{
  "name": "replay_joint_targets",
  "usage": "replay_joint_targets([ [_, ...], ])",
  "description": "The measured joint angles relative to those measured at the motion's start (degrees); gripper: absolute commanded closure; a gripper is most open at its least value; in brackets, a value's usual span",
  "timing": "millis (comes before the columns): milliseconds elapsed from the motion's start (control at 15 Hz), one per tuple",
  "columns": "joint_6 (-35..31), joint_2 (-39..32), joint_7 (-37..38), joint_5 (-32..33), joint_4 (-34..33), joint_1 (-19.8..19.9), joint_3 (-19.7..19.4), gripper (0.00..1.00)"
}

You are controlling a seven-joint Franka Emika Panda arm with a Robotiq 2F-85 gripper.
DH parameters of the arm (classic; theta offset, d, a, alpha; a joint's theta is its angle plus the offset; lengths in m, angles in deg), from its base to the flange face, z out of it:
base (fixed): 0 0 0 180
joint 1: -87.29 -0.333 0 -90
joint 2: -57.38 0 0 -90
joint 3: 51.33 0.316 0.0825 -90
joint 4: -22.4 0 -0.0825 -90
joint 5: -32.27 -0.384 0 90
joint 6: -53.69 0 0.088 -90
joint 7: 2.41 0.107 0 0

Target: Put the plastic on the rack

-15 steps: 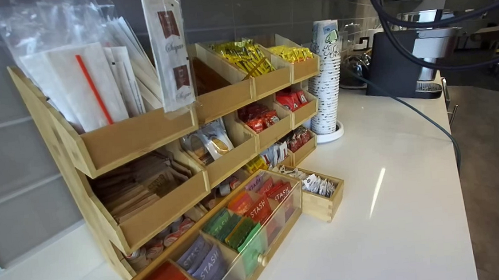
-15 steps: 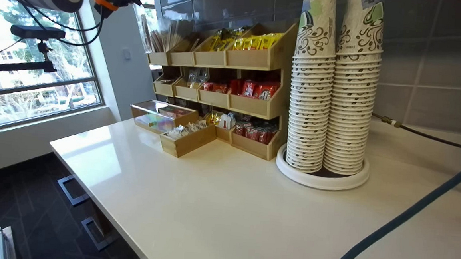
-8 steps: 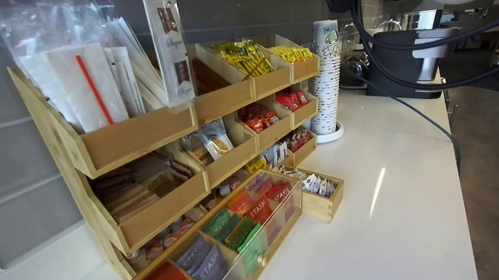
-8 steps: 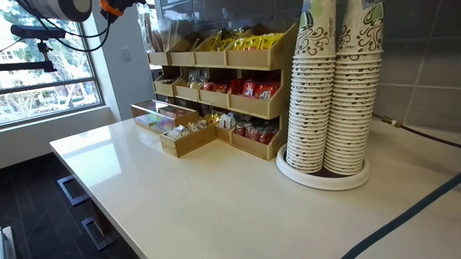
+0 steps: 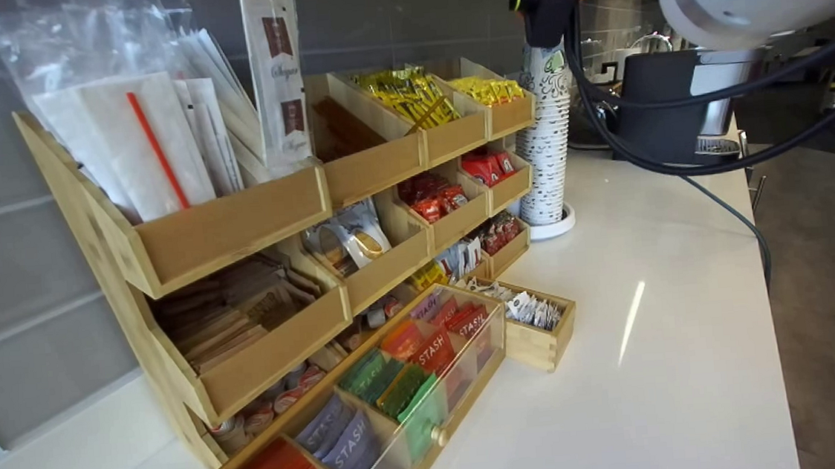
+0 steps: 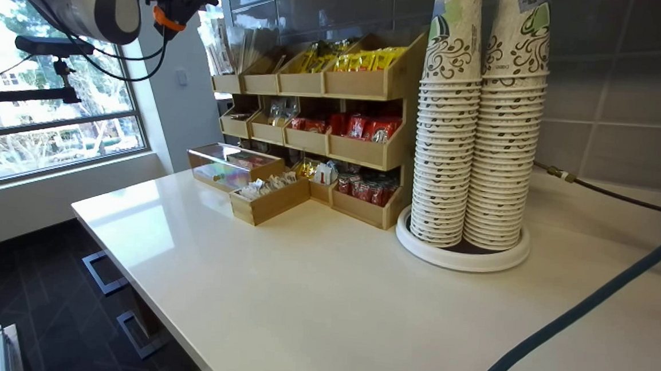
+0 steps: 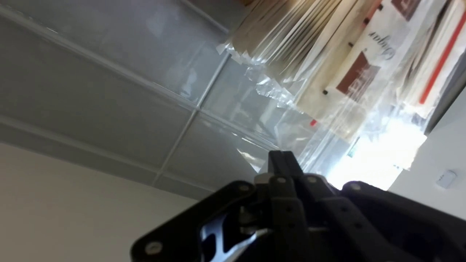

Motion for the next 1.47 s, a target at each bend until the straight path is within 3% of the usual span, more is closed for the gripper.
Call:
replay_joint_targets([
  [1467,-2.4,-8.8,0.0,-3.3,-7.5,-0.6,0.0,1.0],
])
